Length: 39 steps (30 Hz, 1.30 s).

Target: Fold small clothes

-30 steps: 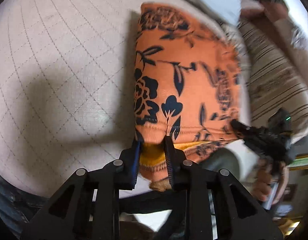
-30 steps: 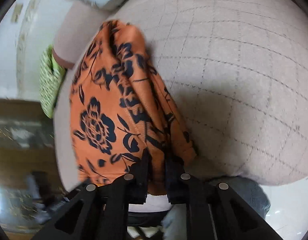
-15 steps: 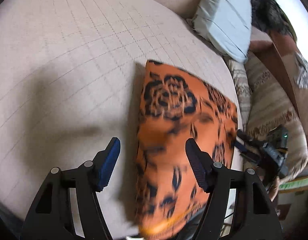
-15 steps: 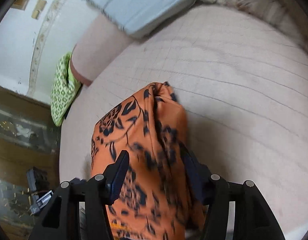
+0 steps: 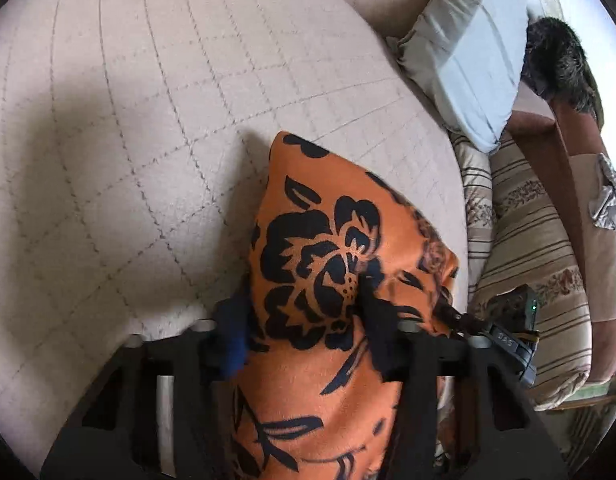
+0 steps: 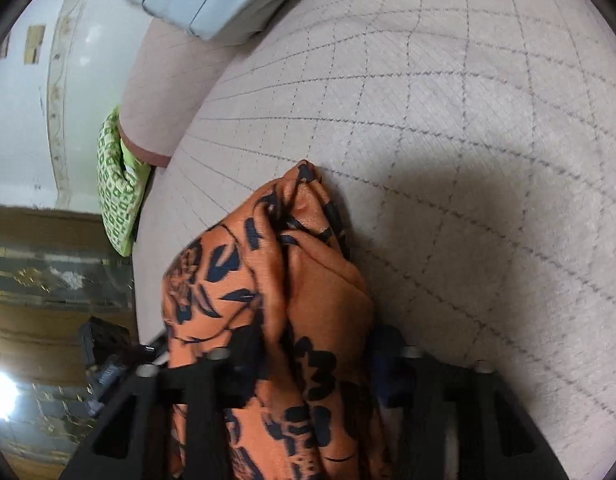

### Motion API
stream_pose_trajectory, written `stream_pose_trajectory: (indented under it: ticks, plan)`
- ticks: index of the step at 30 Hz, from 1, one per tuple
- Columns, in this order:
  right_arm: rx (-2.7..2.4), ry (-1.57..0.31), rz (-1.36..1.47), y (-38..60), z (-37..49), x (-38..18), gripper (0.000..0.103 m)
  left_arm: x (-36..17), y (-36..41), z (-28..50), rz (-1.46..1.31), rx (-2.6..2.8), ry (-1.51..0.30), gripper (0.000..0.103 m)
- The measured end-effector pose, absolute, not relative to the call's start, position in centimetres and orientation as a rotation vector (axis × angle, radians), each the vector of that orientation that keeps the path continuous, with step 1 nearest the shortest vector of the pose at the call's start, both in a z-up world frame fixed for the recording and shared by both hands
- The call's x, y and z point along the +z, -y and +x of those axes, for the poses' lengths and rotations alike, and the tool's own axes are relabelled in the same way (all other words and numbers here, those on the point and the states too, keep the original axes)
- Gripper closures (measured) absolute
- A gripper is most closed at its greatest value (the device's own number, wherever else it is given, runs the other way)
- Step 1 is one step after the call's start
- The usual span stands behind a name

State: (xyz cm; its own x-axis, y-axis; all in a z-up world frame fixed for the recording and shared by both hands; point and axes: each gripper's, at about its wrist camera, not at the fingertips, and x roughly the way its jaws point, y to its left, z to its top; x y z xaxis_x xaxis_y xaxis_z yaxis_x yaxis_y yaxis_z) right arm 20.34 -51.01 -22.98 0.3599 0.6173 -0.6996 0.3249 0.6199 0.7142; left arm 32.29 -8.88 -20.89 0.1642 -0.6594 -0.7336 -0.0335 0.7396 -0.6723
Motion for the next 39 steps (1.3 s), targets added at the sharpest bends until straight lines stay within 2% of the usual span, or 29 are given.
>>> stream_pose_trajectory:
  ticks: [2,10,13,16,19,22,23,25,30,31,32,33,34,35,39]
  plan:
    - [0.212,-1.226,0.892,50.3,20.5,-21.5,0.078,-19.0,7.7,31.8,-0.681,-0.529,-1.311,0.067]
    - [0.342,-1.126,0.891,45.7,22.8,-15.6,0.08,-12.4,1.0,32.6,-0.606,-0.456,-1.17,0.067]
    - [0.329,-1.107,0.912,42.8,25.4,-15.9,0.081,-13.5,-0.9,34.3,-0.569,-0.341,-1.227,0.06]
    - [0.257,-1.114,0.837,40.2,27.1,-17.0,0.08,-16.4,-2.4,34.0,-0.484,-0.225,-1.287,0.06]
    - [0.184,-1.201,0.756,38.7,27.1,-18.3,0.08,-17.7,-3.9,30.4,-0.537,-0.262,-1.302,0.06]
    - [0.187,-1.114,0.688,38.8,23.4,-15.5,0.075,-18.1,-4.5,25.6,-0.562,-0.31,-1.261,0.046]
    - [0.18,-1.091,0.647,38.9,21.4,-14.4,0.062,-18.3,-4.4,24.2,-0.558,-0.312,-1.254,0.043]
    - [0.185,-1.071,0.634,39.0,18.4,-13.5,0.046,-19.1,-3.9,22.3,-0.567,-0.313,-1.255,0.043]
    - [0.165,-1.143,0.637,38.4,13.4,-16.6,0.046,-21.2,-1.2,20.2,-0.57,-0.336,-1.33,0.043]
    - [0.167,-1.159,0.654,38.3,13.2,-17.5,0.047,-21.0,-0.4,20.4,-0.535,-0.323,-1.334,0.043]
    - [0.174,-1.173,0.653,38.3,13.2,-18.1,0.057,-20.9,0.3,20.4,-0.496,-0.305,-1.33,0.046]
    - [0.175,-1.183,0.646,38.2,13.2,-18.5,0.067,-20.7,0.5,20.2,-0.491,-0.296,-1.325,0.053]
    - [0.186,-1.195,0.648,38.3,13.1,-18.7,0.083,-20.4,0.4,20.0,-0.503,-0.299,-1.323,0.069]
    - [0.215,-1.206,0.663,38.3,13.1,-18.6,0.092,-19.4,0.4,19.6,-0.507,-0.302,-1.302,0.077]
    - [0.145,-1.166,0.608,38.7,12.8,-15.8,0.095,-18.3,1.5,17.9,-0.426,-0.301,-1.27,0.077]
